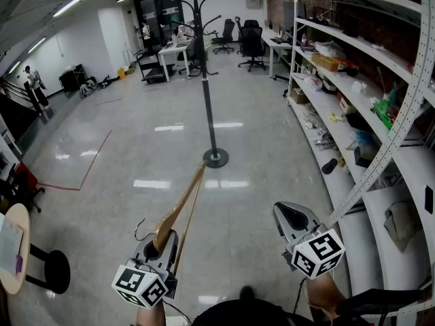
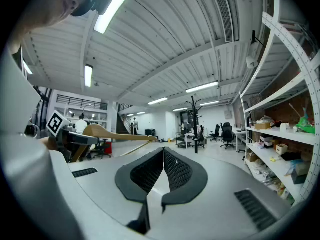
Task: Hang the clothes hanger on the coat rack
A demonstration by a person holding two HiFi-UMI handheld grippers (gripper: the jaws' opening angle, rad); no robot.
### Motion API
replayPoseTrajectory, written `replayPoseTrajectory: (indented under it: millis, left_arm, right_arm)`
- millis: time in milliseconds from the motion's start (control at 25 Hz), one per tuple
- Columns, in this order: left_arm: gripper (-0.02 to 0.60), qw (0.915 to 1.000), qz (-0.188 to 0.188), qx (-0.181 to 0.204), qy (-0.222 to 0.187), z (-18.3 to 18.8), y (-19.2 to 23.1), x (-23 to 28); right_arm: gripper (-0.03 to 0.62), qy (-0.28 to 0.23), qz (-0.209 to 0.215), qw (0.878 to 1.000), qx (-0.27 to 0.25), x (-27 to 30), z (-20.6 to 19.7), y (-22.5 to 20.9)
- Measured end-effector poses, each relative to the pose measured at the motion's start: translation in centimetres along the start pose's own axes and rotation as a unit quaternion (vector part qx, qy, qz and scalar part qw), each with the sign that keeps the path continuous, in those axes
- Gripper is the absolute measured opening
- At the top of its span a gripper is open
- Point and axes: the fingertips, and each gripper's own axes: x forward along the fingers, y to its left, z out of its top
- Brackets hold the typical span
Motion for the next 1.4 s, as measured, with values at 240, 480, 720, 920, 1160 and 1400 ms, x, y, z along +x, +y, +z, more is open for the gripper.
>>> replayPoseTrajectory:
  millis: [240, 480, 720, 920, 1160, 1400]
  left_arm:
    - [0.037, 1.0, 0.0, -0.002, 0.004, 1.0, 0.3, 5.3]
    - [0.037, 0.9999, -0.012, -0.003, 0.012, 1.1, 2.3, 9.9]
    - [0.037, 0.9996, -0.023, -0.016, 0.005, 1.6, 6.7, 15.7]
    - [0.037, 0.9994, -0.03, -0.005, -0.013, 4.1, 13.3, 20.3]
    - [0.037, 0.9993, -0.034, -0.005, -0.011, 4.7, 20.1, 23.9]
    - [0.037, 0.9995, -0.03, -0.009, 0.0, 4.9, 24.5, 28.2]
  right_arm:
    - [0.008, 0.002, 0.0, 1.0, 0.005, 3.3, 0.4, -4.8]
    - [0.008, 0.003, -0.006, 1.0, 0.01, 7.3, -0.1, -7.7]
    - [0.008, 0.012, -0.014, 1.0, 0.01, 13.4, -0.3, -10.4]
    - [0.008, -0.004, -0.018, 1.0, -0.004, 21.6, 1.9, -11.7]
    - [0.008, 0.007, -0.022, 1.0, -0.009, 29.0, 1.9, -11.8]
    - [0.008, 0.029, -0.031, 0.999, -0.005, 34.0, 1.0, -13.3]
